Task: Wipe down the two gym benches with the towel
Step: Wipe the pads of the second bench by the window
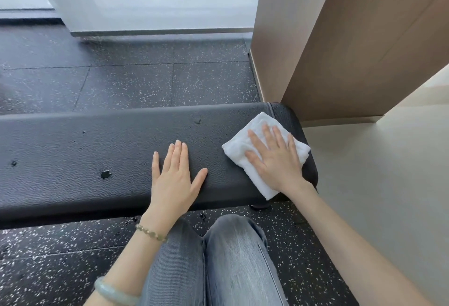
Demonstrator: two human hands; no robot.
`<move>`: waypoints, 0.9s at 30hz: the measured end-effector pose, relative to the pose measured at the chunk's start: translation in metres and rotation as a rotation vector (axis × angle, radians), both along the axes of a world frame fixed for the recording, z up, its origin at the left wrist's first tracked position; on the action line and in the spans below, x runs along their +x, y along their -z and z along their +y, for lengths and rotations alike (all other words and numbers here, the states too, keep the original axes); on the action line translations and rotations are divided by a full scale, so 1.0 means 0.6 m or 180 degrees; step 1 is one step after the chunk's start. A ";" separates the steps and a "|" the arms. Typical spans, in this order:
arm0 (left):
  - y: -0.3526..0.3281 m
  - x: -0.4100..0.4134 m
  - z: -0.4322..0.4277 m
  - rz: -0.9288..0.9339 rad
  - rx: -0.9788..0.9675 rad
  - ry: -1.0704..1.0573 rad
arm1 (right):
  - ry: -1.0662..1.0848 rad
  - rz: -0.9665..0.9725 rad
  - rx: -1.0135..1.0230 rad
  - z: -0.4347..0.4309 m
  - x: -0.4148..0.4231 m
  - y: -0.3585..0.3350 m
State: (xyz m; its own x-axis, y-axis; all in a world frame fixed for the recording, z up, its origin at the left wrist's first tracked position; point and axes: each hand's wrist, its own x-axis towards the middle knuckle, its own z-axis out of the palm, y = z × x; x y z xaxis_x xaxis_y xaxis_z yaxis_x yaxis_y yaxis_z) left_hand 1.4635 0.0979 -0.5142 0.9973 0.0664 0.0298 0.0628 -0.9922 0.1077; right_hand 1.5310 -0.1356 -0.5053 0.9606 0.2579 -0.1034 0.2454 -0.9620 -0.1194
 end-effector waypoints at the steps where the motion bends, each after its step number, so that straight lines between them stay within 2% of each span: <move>1: -0.001 0.000 -0.002 0.0023 0.0009 -0.0006 | 0.0058 0.0041 0.0017 0.002 0.008 -0.002; 6: -0.007 -0.001 -0.007 0.0185 0.0087 -0.0017 | 0.0537 0.0276 0.0063 0.017 0.059 -0.018; 12: -0.015 0.001 -0.004 0.0345 0.0036 -0.0060 | 0.0728 0.0107 0.0025 -0.006 -0.061 -0.008; 15: -0.018 0.003 -0.004 0.0441 -0.0084 -0.0032 | 0.0880 0.0157 -0.0056 -0.008 -0.076 -0.008; 23: -0.018 0.007 -0.002 0.0469 -0.0181 -0.0042 | 0.1029 0.0289 0.0093 0.026 0.108 -0.015; 27: -0.020 0.008 -0.003 0.0502 -0.0091 -0.0068 | 0.0857 0.0161 0.0100 0.027 0.120 -0.009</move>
